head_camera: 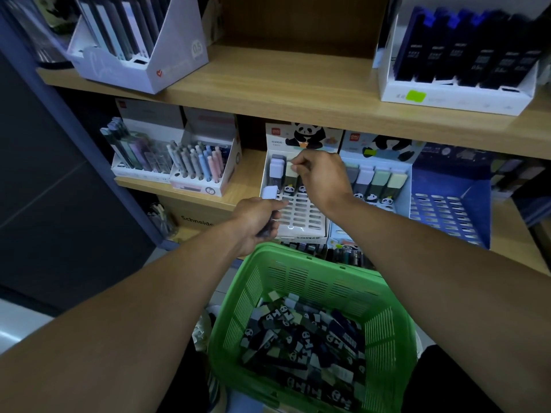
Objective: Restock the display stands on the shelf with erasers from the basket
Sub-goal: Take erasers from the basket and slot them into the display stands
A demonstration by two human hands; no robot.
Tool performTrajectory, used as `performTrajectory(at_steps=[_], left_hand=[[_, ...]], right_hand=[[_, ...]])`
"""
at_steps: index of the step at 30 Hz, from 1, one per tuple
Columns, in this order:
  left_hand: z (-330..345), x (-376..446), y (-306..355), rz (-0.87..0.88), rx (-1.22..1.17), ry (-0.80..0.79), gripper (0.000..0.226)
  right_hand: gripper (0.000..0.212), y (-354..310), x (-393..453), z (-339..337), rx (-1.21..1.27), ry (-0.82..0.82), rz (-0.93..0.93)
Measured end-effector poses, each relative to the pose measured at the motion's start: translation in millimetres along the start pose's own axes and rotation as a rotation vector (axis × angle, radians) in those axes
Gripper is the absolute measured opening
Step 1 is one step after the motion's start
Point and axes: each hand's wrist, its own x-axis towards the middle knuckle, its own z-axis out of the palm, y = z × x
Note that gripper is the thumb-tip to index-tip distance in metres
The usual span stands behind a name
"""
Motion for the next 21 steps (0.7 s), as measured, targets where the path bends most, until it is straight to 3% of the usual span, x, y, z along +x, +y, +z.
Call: performTrajectory(at_steps=[8, 15, 21], left_hand=[[5.2, 3.1, -1.6, 0.019, 0.005, -0.008, 0.001], [6.4, -4.2, 3.6, 0.033, -0.095, -0.05, 0.03], [5.2, -11.3, 5.7, 0.056, -0.095, -0.083, 0.043]], right_hand=[[0.019, 3.9, 8.2, 5.4, 0.016, -0.057, 0.072], [0.02, -3.1, 2.3, 3.7, -0.04, -0.022, -0.015], [0.019, 0.9, -11.9, -7.8, 0.174, -0.127, 0.043]])
